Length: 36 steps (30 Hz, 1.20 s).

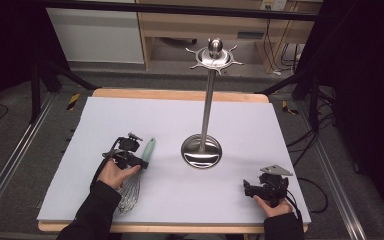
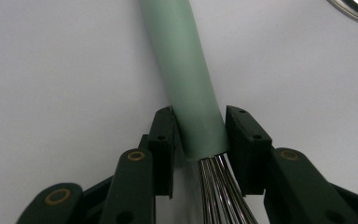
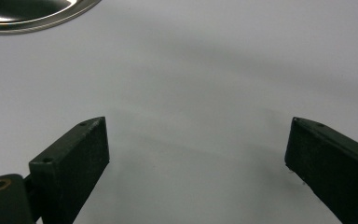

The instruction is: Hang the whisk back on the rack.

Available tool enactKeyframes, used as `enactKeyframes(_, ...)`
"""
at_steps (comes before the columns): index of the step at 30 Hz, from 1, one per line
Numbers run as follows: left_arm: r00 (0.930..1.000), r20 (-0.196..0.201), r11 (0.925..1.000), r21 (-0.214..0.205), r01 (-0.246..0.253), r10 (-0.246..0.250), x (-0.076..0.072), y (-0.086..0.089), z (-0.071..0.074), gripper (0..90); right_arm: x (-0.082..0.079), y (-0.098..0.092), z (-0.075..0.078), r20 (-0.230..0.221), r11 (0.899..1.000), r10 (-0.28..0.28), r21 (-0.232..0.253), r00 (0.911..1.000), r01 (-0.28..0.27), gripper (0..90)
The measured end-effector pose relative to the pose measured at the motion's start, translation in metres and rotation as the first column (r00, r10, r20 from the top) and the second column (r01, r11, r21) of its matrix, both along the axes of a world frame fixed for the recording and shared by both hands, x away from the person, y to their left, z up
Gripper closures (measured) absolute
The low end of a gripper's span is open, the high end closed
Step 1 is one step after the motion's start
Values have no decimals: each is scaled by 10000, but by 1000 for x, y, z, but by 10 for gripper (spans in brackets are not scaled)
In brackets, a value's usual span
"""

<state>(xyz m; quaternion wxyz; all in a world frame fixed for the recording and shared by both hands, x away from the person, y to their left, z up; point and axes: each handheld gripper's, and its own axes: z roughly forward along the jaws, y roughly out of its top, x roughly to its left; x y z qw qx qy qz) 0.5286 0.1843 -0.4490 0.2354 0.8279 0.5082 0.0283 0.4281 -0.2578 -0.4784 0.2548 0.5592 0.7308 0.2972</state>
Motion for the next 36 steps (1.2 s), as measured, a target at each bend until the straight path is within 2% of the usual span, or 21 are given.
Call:
enactKeyframes(2, 9999, -53, 9999, -34, 152, -152, 0, -1, 1, 653, 0, 0, 0, 1, 10000, 11, 1, 10000, -11, 67)
enactKeyframes(5, 9989, 264, 9990, 258, 371, -378, -5, -7, 6, 670, 0, 0, 0, -2, 10000, 18, -15, 10000, -18, 67)
enactKeyframes(9, 9963, 414, 9964, 415, 736, -753, -12, -13, 12, 684, 0, 0, 0, 4, 10000, 34, -31, 10000, -34, 67)
enactKeyframes(16, 9918, 320, 9885, 913, 1206, -1240, -16, -23, 3, 683, 0, 0, 0, -27, 10000, 43, -27, 10000, -43, 68)
enactKeyframes(21, 9895, 413, 9858, 1015, 1337, -1385, -17, -24, 4, 674, 0, 1, 0, -39, 10000, 50, -7, 10000, -50, 68)
enactKeyframes(24, 9891, 500, 9887, 642, 1352, -1385, -17, -22, 9, 583, 0, 1, 0, -35, 10000, 63, -9, 10000, -63, 68)
enactKeyframes(26, 9888, 595, 9888, 696, 1324, -1366, -16, -21, 14, 559, 0, 0, 0, -49, 10000, 65, -17, 10000, -65, 68)
enactKeyframes(29, 9897, 496, 9889, 718, 1303, -1341, -13, -23, 16, 543, 0, 1, 0, -56, 10000, 60, 4, 10000, -60, 68)
enactKeyframes(32, 9905, 258, 9884, 740, 1330, -1352, -9, -26, 13, 538, 0, 1, 0, -37, 10000, 72, 19, 10000, -72, 69)
enactKeyframes(36, 9895, 17, 9861, 821, 1442, -1449, -8, -32, 6, 576, 0, 1, 0, -71, 10000, 91, 23, 9999, -91, 68)
